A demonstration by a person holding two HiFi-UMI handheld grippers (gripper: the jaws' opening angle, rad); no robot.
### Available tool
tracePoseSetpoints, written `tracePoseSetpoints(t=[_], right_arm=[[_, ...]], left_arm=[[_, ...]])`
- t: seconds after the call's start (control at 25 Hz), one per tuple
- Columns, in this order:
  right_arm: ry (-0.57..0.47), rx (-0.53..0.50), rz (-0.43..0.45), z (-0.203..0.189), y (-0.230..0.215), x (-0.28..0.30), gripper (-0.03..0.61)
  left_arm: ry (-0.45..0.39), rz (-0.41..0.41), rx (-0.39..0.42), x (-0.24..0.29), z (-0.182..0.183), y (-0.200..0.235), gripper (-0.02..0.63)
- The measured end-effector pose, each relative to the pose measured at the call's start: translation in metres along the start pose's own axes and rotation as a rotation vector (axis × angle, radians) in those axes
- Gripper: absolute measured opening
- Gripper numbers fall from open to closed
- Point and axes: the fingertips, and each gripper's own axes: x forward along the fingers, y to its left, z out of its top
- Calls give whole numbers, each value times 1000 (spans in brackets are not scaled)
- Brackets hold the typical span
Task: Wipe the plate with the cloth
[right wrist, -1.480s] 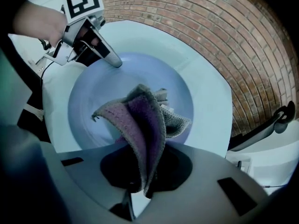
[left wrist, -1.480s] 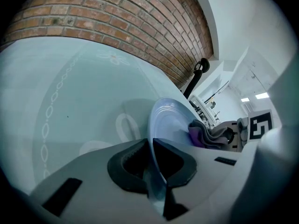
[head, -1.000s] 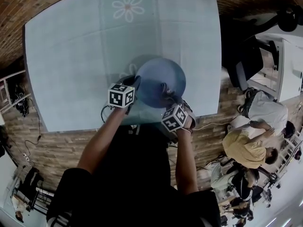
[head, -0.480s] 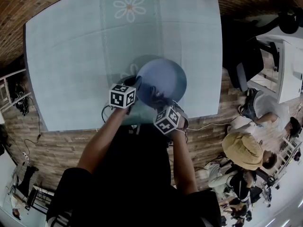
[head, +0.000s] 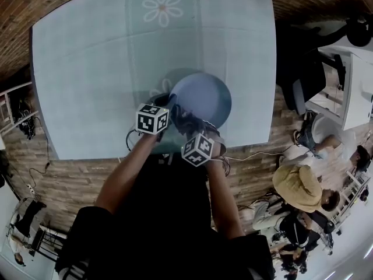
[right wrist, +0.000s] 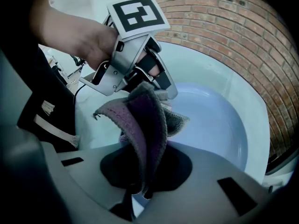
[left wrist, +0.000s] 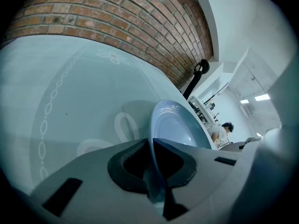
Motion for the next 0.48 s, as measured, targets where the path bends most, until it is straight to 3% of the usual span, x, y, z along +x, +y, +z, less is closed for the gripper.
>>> tracePoseSetpoints(t=[0.48], right_arm=[[-38,-16,3,16,-8,7,60]], left_arm=[[7,4,-24,-1,1,0,54]])
